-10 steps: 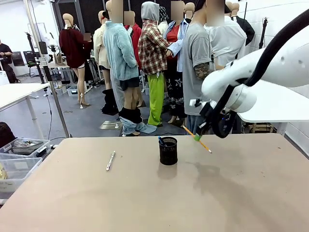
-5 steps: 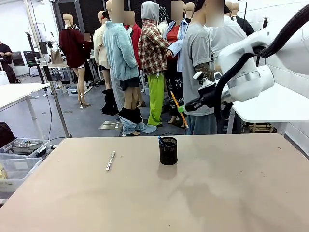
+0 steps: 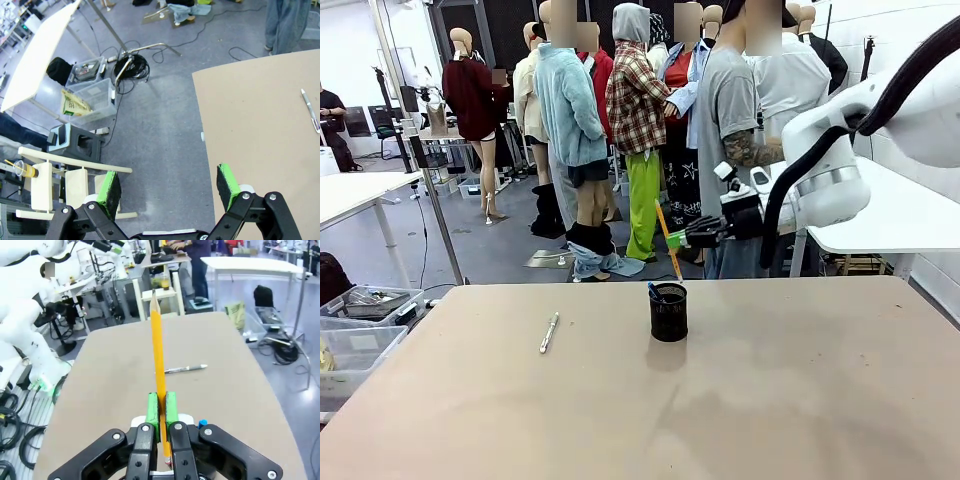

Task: Place the pens into the pen holder.
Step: Pick up a writing instrument from the table and place it into the Pen holder.

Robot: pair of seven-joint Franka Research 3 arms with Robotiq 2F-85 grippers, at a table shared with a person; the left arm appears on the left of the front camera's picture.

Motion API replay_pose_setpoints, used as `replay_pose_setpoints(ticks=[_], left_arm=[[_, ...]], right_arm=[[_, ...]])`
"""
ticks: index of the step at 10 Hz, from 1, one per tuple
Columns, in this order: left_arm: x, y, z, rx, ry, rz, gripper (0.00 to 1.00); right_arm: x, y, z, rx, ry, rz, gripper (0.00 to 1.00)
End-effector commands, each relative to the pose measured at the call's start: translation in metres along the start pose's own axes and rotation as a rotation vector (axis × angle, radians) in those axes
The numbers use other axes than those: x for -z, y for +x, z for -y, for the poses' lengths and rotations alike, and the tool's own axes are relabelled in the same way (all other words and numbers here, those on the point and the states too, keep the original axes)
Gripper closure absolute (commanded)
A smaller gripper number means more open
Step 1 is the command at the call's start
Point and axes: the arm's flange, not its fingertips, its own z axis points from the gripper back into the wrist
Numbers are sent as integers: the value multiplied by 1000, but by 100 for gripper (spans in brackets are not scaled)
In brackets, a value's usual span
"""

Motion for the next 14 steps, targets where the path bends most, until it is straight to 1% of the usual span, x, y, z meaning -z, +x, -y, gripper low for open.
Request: replay_pose_setpoints(ticks=[1, 2, 3, 4, 7, 9, 11, 12, 14], left_arm=[[2, 0, -2, 13, 15, 7, 0], [2, 0, -2, 13, 15, 7, 0], [2, 0, -2, 13, 15, 7, 0], [2, 0, -2, 13, 15, 7, 0], [2, 0, -2, 13, 15, 7, 0], [2, 0, -2, 13, 15, 7, 0], [2, 0, -2, 13, 15, 7, 0], [2, 0, -2, 13, 15, 7, 0], [2, 0, -2, 13, 15, 7, 0]], right_arm=[[13, -5, 19, -19, 12, -36, 100], [20, -9, 22, -18, 30, -38, 100], [30, -14, 28, -6, 35, -60, 100], [36, -18, 31, -25, 0, -93, 100], [31, -15, 44, -32, -41, -109, 100], [32, -20, 53, -18, -34, -116, 100], [32, -28, 57, 2, -13, -102, 100], [31, -29, 56, 9, -15, -101, 91], [26, -29, 47, 16, -25, -111, 52]])
